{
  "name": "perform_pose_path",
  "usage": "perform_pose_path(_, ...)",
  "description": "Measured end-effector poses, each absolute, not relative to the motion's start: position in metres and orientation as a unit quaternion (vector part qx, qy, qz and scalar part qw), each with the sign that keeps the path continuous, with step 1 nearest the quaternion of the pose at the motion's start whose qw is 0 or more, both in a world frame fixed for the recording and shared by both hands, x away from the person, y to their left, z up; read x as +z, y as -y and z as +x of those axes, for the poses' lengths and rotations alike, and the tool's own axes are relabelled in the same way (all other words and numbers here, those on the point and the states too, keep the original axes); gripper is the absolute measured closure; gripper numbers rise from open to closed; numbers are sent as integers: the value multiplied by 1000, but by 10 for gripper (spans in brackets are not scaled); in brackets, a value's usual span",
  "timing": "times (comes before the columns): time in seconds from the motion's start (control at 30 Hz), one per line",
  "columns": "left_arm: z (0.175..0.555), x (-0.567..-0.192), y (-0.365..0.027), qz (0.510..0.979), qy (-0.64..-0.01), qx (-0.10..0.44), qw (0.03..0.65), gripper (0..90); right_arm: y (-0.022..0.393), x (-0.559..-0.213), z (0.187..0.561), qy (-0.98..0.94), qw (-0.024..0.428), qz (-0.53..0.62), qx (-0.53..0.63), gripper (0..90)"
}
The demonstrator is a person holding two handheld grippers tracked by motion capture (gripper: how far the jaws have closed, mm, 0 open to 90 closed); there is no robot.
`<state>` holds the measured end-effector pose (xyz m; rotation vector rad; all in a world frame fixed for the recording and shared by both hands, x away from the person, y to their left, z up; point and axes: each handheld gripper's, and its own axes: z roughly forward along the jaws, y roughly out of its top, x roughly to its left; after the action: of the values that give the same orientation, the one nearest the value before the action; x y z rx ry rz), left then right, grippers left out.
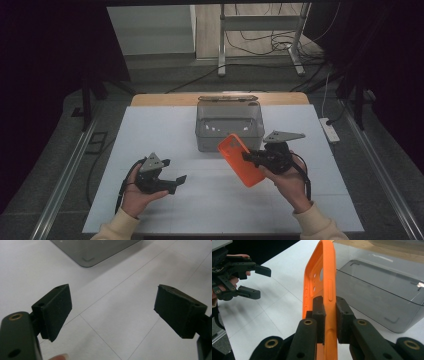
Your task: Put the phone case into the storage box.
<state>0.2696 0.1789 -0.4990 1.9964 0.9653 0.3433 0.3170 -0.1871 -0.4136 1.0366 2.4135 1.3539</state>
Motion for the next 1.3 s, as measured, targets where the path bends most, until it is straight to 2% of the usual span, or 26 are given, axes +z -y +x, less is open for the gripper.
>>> perform_pose_path(1.3,269,-499,-179,801,-388,143,434,144,195,-390,326,-799,126,363,463,799)
